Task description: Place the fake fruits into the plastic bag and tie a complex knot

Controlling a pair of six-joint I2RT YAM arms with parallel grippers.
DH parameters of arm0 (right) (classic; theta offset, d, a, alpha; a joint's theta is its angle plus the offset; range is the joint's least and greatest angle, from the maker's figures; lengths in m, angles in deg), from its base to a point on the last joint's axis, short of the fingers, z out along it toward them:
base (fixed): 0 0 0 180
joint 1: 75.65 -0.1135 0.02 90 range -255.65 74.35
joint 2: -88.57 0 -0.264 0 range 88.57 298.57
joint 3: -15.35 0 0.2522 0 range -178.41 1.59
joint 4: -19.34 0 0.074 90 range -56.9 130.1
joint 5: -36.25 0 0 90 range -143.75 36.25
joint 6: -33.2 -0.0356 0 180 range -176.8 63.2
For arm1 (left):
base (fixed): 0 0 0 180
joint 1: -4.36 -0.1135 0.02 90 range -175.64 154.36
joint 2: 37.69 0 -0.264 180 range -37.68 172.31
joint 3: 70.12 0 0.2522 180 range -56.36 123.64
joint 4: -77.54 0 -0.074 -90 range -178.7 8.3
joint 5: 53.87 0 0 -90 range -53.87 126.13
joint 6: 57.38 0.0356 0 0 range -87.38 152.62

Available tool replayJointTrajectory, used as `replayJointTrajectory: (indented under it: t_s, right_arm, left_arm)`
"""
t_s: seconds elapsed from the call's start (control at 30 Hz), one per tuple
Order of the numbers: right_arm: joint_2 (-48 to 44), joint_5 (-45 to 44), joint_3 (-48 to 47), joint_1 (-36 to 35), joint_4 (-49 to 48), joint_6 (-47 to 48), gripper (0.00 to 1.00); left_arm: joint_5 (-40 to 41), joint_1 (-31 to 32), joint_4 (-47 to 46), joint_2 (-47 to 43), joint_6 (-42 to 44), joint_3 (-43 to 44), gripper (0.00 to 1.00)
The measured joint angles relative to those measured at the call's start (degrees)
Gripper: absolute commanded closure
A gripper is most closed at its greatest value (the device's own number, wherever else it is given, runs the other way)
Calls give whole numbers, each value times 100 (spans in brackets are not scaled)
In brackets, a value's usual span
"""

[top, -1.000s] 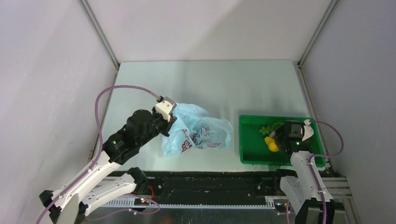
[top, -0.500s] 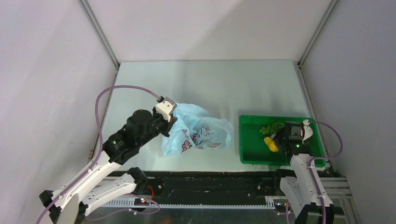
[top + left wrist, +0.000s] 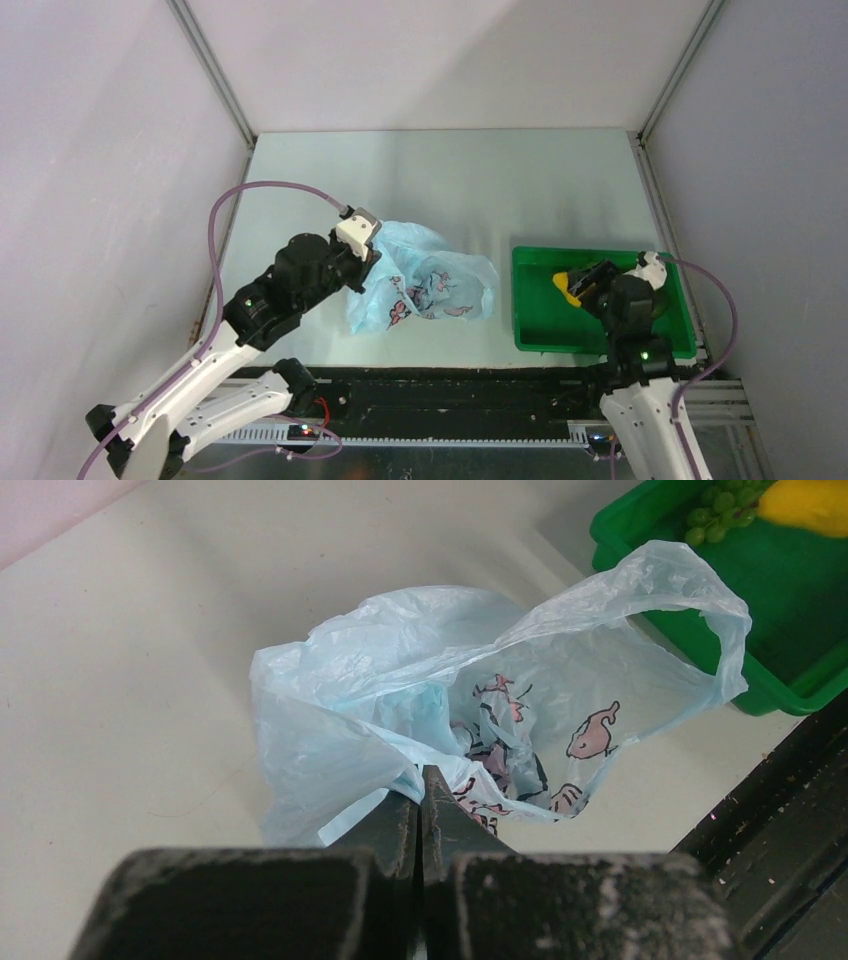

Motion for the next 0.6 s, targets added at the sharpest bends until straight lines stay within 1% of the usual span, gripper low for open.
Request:
replayJointTrajectory:
  t_s: [0.13,0.2,0.3,0.37,0.47,0.6]
  right_arm:
    - [-704,-50,-2,-614,-413,236,68]
    - [-756,44,-4,-940,-702,319,71]
    - [-717,260,-4,-1513,-1220,417,72]
    - [-566,343,-31,-2072,-1690,507,70]
    - [-184,212,-116,-3067,-2240,737,68]
    - [487,-426,-328,-4597,-2933,1255,68]
  left_arm:
    - [2,2,0,28,0,0,100]
    - [4,2,0,46,0,0,100]
    - [9,0,2,127,0,0,100]
    - [9,2,4,197,0,0,100]
    - [9,2,4,221,-2,0,100]
    - [9,2,2,234,0,0,100]
